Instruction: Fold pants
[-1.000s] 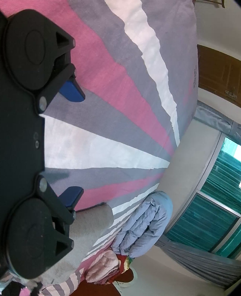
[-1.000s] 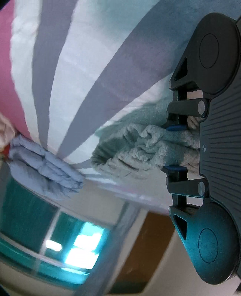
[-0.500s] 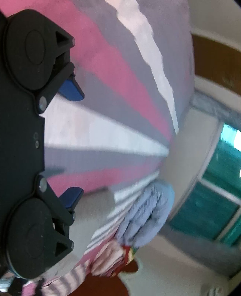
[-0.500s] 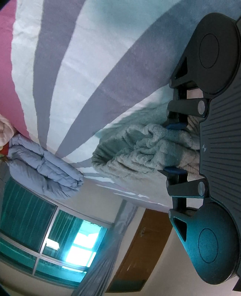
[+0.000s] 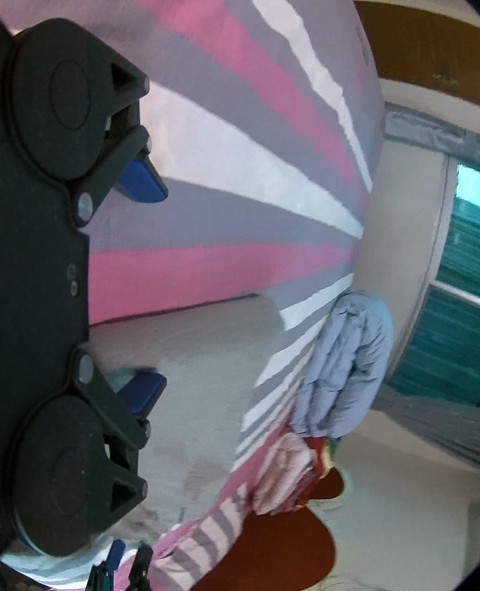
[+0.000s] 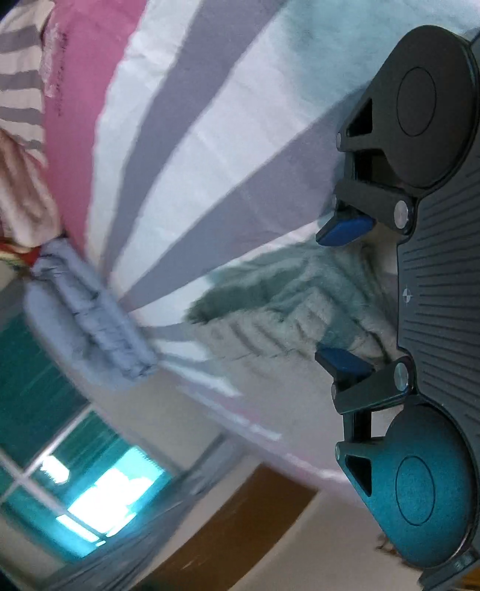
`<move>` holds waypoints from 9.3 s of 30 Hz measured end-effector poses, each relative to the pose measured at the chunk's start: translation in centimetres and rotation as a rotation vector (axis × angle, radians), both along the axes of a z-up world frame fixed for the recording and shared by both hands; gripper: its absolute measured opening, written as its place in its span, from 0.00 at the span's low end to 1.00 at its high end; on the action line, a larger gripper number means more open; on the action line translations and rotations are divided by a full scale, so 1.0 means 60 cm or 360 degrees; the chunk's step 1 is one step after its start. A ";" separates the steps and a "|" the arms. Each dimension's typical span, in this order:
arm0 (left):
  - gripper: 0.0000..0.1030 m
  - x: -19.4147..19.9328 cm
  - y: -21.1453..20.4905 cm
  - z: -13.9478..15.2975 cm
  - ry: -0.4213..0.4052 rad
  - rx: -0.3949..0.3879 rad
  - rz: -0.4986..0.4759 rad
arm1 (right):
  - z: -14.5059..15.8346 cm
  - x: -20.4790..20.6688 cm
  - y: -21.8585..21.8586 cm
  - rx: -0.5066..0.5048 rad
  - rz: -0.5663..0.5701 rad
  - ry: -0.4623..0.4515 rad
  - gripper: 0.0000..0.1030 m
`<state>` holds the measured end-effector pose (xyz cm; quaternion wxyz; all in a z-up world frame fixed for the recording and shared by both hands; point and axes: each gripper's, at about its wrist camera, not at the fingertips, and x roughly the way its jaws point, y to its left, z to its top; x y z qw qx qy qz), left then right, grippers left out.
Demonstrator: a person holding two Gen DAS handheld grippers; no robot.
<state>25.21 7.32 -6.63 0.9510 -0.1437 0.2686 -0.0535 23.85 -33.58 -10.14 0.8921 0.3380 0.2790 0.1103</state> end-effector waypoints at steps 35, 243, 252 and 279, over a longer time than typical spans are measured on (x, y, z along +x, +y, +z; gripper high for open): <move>0.89 0.069 -0.021 0.010 0.0073 0.0156 -0.0186 | 0.047 0.097 -0.009 -0.0284 0.0214 -0.0212 0.44; 0.94 -0.375 -0.078 0.088 -0.0480 0.0299 -0.0044 | 0.052 -0.318 0.184 -0.0835 0.0248 -0.0710 1.00; 0.94 -0.375 -0.076 0.088 -0.0479 0.0300 -0.0047 | 0.052 -0.320 0.182 -0.0834 0.0249 -0.0708 1.00; 0.94 -0.373 -0.072 0.088 -0.0483 0.0312 -0.0074 | 0.052 -0.325 0.178 -0.0833 0.0251 -0.0700 1.00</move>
